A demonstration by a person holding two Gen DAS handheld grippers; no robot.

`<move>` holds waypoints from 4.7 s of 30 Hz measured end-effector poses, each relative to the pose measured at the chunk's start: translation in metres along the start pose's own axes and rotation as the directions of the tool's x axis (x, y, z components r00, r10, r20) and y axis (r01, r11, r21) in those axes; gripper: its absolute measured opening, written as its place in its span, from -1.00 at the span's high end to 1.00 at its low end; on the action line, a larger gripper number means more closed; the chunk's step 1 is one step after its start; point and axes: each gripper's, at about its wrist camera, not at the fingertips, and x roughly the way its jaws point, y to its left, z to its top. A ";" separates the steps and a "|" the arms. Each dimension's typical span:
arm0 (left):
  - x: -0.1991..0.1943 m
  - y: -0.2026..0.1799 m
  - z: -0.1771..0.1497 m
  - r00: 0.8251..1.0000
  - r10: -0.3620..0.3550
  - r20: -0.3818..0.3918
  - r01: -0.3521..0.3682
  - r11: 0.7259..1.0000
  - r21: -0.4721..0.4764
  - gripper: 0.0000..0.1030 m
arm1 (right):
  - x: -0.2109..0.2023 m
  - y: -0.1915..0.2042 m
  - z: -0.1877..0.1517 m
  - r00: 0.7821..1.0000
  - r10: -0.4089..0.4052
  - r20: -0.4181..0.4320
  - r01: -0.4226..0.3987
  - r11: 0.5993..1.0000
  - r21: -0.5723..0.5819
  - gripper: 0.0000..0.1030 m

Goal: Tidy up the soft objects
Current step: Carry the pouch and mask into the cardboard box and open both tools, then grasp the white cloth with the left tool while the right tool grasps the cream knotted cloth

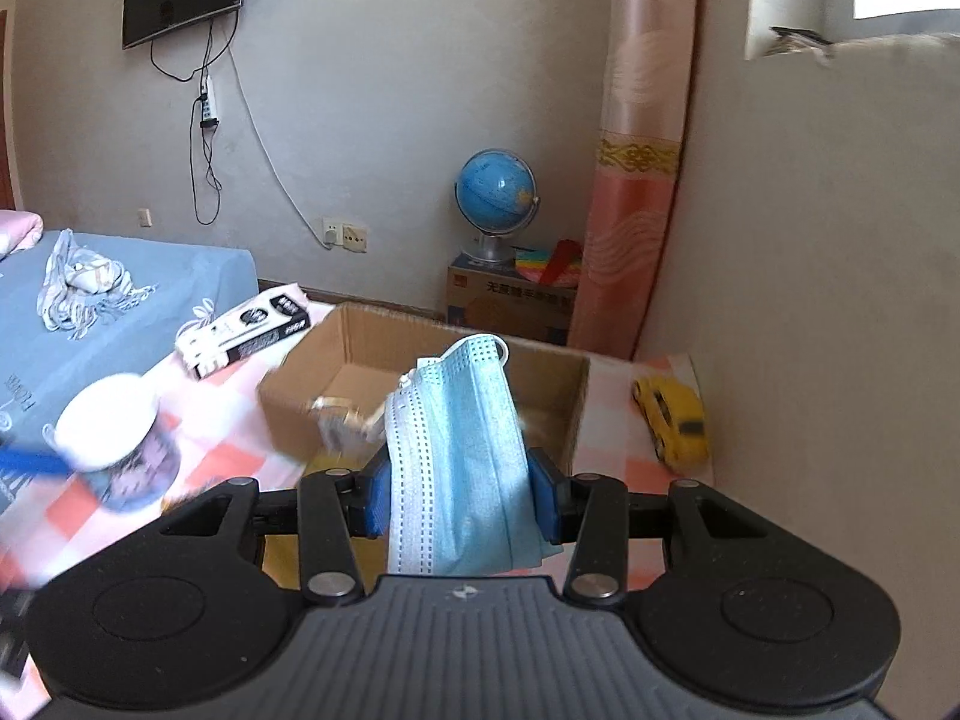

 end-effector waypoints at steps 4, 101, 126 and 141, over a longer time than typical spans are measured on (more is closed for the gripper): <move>-0.008 0.006 -0.007 0.998 0.056 0.023 -0.056 0.998 -0.009 -0.99 | 0.035 -0.008 0.026 1.000 0.005 -0.020 -0.004 1.000 0.008 0.04; 0.048 -0.053 -0.047 0.972 -0.189 -0.142 0.216 0.954 0.209 0.15 | -0.029 0.065 -0.175 0.991 -0.006 -0.137 0.011 0.999 0.037 -1.00; 0.064 -0.058 -0.045 0.952 -0.243 -0.185 0.273 0.949 0.159 0.02 | -0.031 0.063 -0.177 0.993 0.006 -0.120 -0.003 1.000 0.029 -1.00; 0.061 -0.053 -0.044 0.953 -0.238 -0.190 0.268 0.952 0.150 0.18 | -0.025 0.062 -0.169 0.990 0.014 -0.137 -0.013 1.000 0.007 -0.86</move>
